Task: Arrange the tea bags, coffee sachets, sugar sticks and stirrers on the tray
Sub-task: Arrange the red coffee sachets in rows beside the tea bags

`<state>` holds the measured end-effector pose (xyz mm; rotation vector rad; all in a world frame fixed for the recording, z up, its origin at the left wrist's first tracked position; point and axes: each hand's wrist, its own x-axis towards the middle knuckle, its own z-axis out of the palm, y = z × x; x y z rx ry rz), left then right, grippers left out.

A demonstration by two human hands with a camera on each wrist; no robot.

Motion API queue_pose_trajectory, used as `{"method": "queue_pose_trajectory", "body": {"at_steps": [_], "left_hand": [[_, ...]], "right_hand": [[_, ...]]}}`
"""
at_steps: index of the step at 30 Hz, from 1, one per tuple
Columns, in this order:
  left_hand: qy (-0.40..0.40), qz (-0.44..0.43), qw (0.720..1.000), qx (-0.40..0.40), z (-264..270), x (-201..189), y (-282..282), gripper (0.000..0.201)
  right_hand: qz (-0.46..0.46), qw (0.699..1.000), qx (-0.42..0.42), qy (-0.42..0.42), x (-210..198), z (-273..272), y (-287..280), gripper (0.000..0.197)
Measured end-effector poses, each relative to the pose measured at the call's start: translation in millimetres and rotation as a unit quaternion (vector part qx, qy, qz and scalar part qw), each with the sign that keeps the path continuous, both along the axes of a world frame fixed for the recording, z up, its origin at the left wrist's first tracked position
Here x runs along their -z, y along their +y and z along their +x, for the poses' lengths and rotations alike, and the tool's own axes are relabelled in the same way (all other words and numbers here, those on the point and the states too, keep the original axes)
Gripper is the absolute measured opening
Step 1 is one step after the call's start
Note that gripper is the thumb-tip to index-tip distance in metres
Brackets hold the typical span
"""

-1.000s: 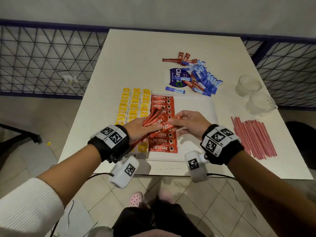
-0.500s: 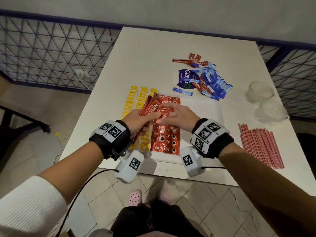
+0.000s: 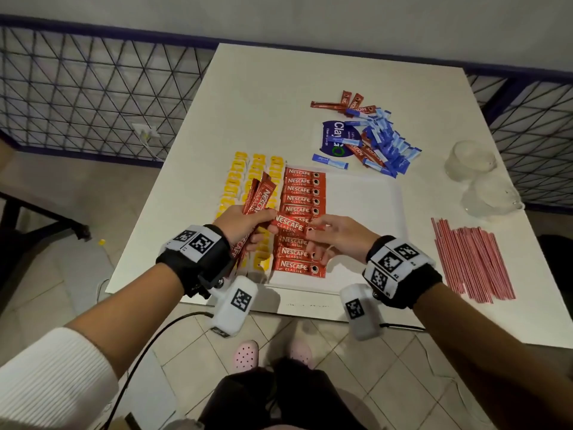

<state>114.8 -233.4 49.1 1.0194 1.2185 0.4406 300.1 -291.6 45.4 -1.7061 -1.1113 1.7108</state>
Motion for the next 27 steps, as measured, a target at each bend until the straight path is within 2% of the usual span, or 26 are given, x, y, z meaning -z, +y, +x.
{"method": "queue_pose_trajectory", "body": {"at_steps": [5, 11, 13, 15, 18, 20, 22, 23, 27], "left_hand": [[0.09, 0.014, 0.991, 0.095, -2.4, 8.3, -8.7, 0.021], [0.044, -0.015, 0.997, 0.066, 5.0, 15.0, -16.3, 0.008], [0.051, -0.017, 0.995, 0.085, 6.7, 15.9, -17.4, 0.007], [0.082, -0.011, 0.989, 0.124, 6.0, 16.0, -18.1, 0.009], [0.184, 0.047, 0.958, 0.215, 5.4, 13.3, -18.0, 0.012], [0.26, 0.129, 0.911, 0.293, 6.5, 11.5, -18.0, 0.014], [0.312, 0.188, 0.861, 0.354, 8.6, 10.6, -19.5, 0.024], [0.323, 0.198, 0.851, 0.365, 9.3, 11.0, -20.0, 0.028], [0.329, 0.211, 0.84, 0.378, 10.1, 14.5, -20.4, 0.035]], "right_hand": [[0.008, 0.999, 0.034, -0.017, 11.5, 15.7, -26.6, 0.014], [-0.015, 0.996, 0.065, -0.062, 22.5, 9.7, -42.0, 0.01], [-0.007, 0.995, 0.095, -0.041, 22.6, 8.0, -43.8, 0.004], [-0.001, 0.991, 0.119, -0.052, 24.4, 8.6, -46.0, 0.007], [-0.003, 0.987, 0.108, -0.117, 30.3, 10.1, -51.5, 0.015], [-0.006, 0.986, 0.109, -0.128, 33.8, 9.3, -54.6, 0.015], [-0.012, 0.984, 0.123, -0.132, 37.1, 8.8, -55.9, 0.017], [-0.017, 0.983, 0.127, -0.134, 37.9, 8.6, -55.8, 0.017], [-0.038, 0.984, 0.097, -0.147, 35.2, 4.7, -55.4, 0.013]]}}
